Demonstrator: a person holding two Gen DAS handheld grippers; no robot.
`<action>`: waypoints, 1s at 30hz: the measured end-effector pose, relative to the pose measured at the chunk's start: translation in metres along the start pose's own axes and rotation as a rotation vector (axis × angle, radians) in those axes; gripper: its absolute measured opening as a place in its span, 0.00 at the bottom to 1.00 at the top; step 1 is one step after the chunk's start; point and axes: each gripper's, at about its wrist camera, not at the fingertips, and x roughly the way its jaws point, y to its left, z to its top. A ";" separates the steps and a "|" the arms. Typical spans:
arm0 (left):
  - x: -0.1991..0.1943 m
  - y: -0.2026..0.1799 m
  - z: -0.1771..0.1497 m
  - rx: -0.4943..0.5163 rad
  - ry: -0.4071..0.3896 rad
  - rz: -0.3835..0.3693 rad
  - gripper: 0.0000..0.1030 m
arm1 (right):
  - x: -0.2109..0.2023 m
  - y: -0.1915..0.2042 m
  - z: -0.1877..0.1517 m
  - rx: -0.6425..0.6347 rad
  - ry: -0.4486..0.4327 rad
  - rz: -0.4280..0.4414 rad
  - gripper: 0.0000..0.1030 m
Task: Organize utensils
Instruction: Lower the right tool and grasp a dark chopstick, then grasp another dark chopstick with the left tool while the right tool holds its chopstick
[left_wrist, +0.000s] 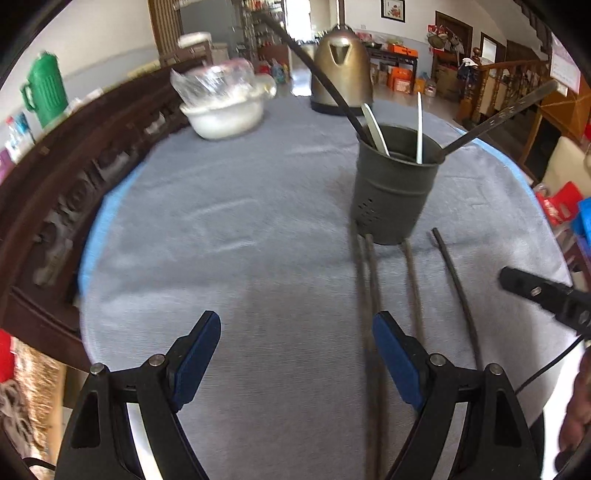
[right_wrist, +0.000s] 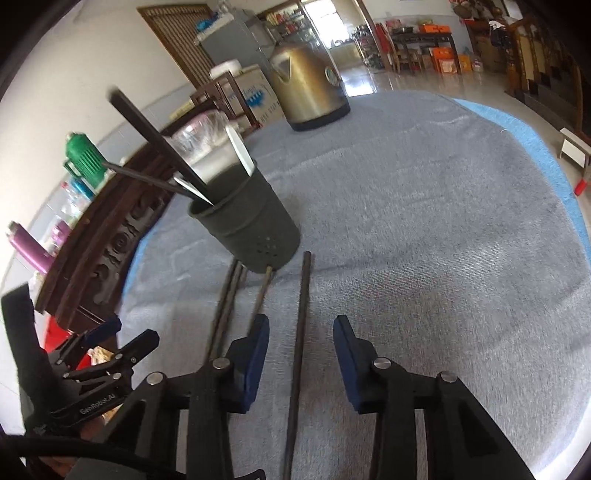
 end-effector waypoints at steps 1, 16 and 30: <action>0.006 0.000 0.001 -0.010 0.019 -0.026 0.83 | 0.006 0.003 0.001 -0.008 0.014 -0.007 0.36; 0.057 0.003 0.007 -0.096 0.173 -0.178 0.55 | 0.051 0.016 -0.006 -0.060 0.157 -0.104 0.11; 0.072 -0.004 0.024 -0.062 0.153 -0.132 0.53 | 0.040 0.001 -0.016 -0.017 0.221 -0.105 0.08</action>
